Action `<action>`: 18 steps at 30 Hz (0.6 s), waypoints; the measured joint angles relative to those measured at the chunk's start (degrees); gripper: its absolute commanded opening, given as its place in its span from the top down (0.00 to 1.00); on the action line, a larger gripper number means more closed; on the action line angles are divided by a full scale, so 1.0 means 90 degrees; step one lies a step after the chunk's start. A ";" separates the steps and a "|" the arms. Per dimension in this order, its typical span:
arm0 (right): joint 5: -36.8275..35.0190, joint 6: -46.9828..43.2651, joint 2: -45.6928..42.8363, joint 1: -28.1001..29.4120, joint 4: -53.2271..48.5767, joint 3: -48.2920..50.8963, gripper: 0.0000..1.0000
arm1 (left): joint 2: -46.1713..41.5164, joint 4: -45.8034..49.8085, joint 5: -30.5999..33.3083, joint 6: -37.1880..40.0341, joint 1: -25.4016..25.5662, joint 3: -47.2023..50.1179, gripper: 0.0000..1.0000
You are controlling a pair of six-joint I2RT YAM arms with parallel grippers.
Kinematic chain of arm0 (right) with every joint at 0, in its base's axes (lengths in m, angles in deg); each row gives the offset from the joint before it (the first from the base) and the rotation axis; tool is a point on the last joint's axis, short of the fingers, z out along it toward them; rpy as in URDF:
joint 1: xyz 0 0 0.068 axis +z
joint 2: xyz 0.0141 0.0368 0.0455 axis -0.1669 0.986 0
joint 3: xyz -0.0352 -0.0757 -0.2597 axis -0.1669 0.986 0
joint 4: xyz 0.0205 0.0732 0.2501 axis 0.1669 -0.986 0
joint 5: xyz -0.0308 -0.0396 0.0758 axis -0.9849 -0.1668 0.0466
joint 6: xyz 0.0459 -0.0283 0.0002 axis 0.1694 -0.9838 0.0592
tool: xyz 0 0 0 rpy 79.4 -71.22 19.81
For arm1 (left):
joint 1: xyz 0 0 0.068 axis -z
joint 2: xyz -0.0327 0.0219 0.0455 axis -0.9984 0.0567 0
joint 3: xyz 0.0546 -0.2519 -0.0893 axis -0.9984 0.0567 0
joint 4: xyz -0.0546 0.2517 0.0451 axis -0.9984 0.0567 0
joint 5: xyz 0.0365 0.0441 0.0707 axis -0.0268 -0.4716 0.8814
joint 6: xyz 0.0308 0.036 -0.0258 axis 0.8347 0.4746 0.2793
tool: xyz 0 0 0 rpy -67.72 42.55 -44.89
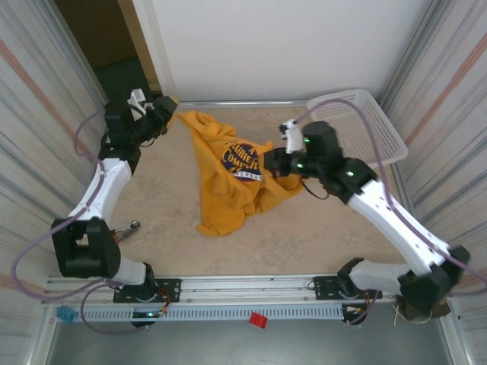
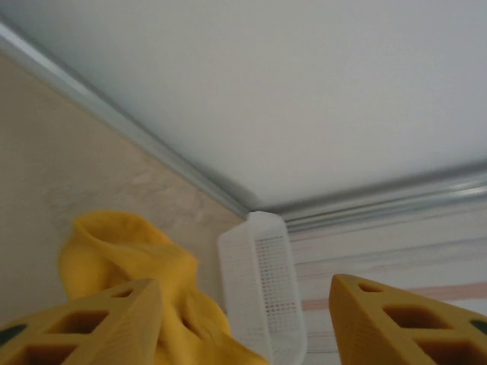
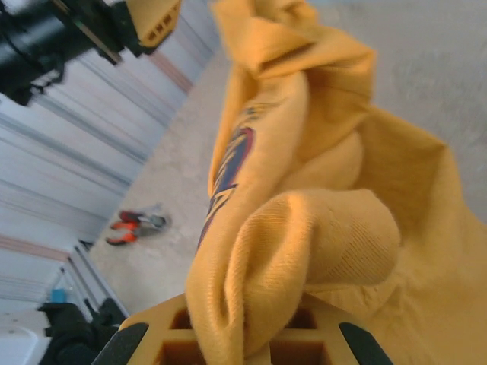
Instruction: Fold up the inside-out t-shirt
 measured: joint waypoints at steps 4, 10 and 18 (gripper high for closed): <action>-0.0430 0.0143 0.0685 0.0097 -0.0002 -0.0165 1.00 | -0.0216 0.0845 0.0000 0.0838 -0.0117 0.0044 0.31; -0.0746 0.0410 0.0763 -0.0002 0.0058 -0.0338 1.00 | -0.2147 0.1547 0.0449 0.1863 0.1018 0.1263 0.28; -0.0906 0.0784 0.1234 0.0124 0.0304 -0.0590 1.00 | -0.3077 0.1015 0.2016 0.2161 0.3869 0.3155 0.27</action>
